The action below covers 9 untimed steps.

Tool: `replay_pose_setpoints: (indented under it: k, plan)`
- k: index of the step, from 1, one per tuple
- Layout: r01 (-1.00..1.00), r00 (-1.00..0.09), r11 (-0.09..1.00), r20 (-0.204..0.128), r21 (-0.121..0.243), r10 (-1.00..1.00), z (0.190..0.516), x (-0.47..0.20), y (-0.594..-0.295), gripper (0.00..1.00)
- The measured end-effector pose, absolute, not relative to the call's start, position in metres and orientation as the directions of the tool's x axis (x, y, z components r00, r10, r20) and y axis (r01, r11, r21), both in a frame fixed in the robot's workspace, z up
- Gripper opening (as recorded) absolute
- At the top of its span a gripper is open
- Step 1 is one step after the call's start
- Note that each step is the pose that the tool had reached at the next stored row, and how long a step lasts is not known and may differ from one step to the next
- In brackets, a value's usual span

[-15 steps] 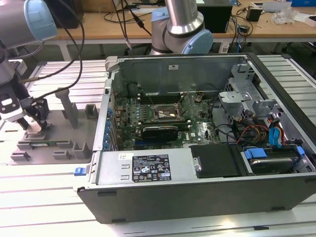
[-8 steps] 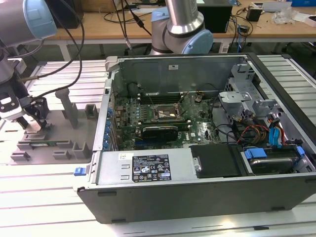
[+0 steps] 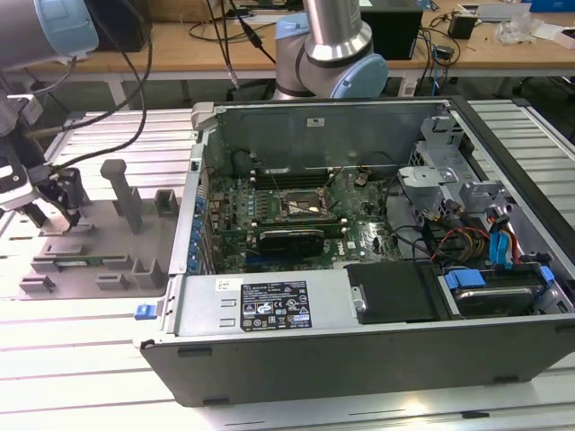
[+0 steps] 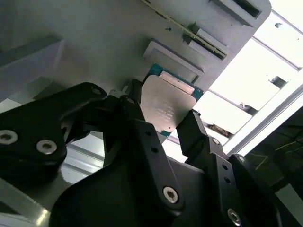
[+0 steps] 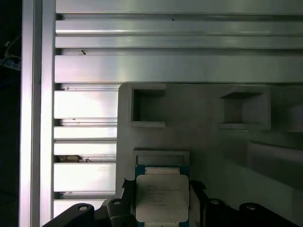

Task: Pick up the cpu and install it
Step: 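Pick up the cpu and move it towards the insertion slot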

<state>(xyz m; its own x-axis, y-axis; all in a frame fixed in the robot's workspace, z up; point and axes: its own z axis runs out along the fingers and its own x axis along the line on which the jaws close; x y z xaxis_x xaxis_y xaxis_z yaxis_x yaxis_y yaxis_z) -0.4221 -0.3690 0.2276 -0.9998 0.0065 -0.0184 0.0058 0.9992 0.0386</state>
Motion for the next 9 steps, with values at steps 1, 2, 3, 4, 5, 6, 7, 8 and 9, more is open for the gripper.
replay_pose_setpoints:
  k: [1, 2, 3, 4, 5, 6, 7, 8, 9]
  plan:
    - [0.006, -1.000, 0.999, -0.018, 0.039, 0.006, 0.232, -0.422, -0.369, 0.55]
    - [0.006, -1.000, 0.999, -0.018, 0.039, 0.006, 0.235, -0.422, -0.369, 0.55]
    - [0.006, -1.000, 0.999, -0.018, 0.039, 0.007, 0.238, -0.422, -0.369, 0.55]
    - [0.006, -1.000, 0.999, -0.018, 0.039, 0.007, 0.242, -0.422, -0.369, 0.55]
    - [0.006, -1.000, 0.999, -0.018, 0.039, 0.007, 0.246, -0.422, -0.369, 0.55]
    - [0.006, -1.000, 0.999, -0.018, 0.039, 0.007, 0.248, -0.422, -0.369, 0.55]
    - [0.006, -1.000, 0.999, -0.018, 0.039, 0.006, 0.252, -0.422, -0.369, 0.55]
    - [0.006, -1.000, 0.999, -0.018, 0.039, 0.006, 0.255, -0.422, -0.369, 0.55]
    - [0.006, -1.000, 0.999, -0.018, 0.039, 0.006, 0.259, -0.422, -0.369, 0.55]
